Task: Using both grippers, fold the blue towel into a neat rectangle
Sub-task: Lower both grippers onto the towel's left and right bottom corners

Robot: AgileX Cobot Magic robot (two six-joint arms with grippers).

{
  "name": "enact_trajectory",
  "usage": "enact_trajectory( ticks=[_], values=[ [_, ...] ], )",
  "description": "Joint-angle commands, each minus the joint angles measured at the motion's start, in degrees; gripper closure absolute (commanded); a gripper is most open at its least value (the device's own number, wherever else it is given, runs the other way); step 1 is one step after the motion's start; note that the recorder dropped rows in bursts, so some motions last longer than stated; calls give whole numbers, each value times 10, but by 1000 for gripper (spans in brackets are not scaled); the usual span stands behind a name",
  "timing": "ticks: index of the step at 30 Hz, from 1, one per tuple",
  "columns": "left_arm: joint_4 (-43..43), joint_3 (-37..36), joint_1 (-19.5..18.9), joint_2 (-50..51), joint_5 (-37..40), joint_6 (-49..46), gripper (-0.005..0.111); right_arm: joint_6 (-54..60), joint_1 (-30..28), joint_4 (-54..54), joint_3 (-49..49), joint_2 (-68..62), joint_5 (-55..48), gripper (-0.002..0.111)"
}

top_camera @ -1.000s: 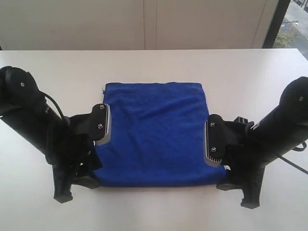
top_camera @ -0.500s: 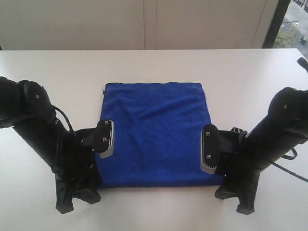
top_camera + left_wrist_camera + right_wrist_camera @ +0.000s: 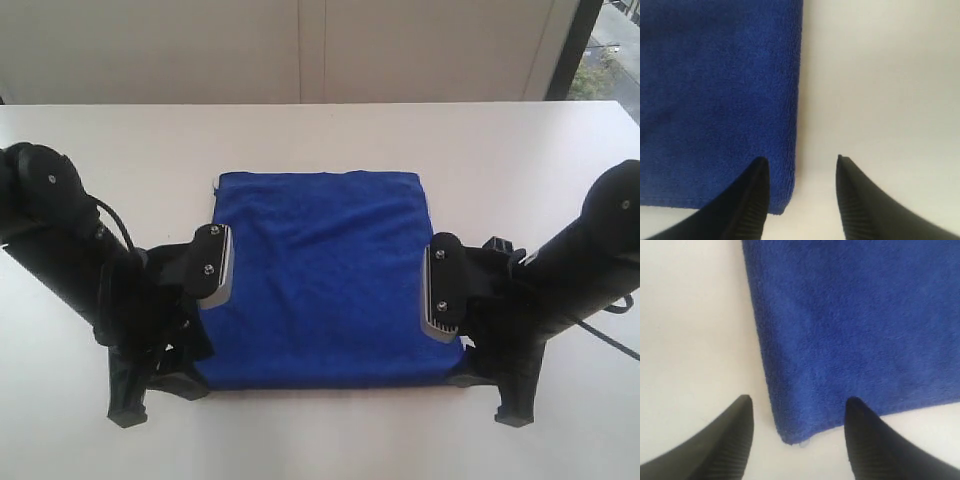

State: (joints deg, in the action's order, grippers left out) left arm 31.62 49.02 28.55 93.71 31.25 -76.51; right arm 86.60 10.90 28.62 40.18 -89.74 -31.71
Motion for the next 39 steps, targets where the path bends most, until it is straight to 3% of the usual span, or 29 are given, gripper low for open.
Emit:
enact_trajectory(
  ticks=[1,13,30,33,39],
  values=[
    [-6,-2,2,-23,14,-4,58,6,0,2,-3,23,-1,56],
    [-8,-3,2,24,-1,-4,58,6,0,2,-3,-55,2,56],
    [-8,-4,2,56,-47,-4,59,6,0,3,-3,-67,12,60],
    [-8,-4,2,56,-47,-4,66,3,0,3,-3,-67,11,66],
    [-8,-4,2,56,-37,-2,92,3,0,3,-3,-67,10,78]
  ],
)
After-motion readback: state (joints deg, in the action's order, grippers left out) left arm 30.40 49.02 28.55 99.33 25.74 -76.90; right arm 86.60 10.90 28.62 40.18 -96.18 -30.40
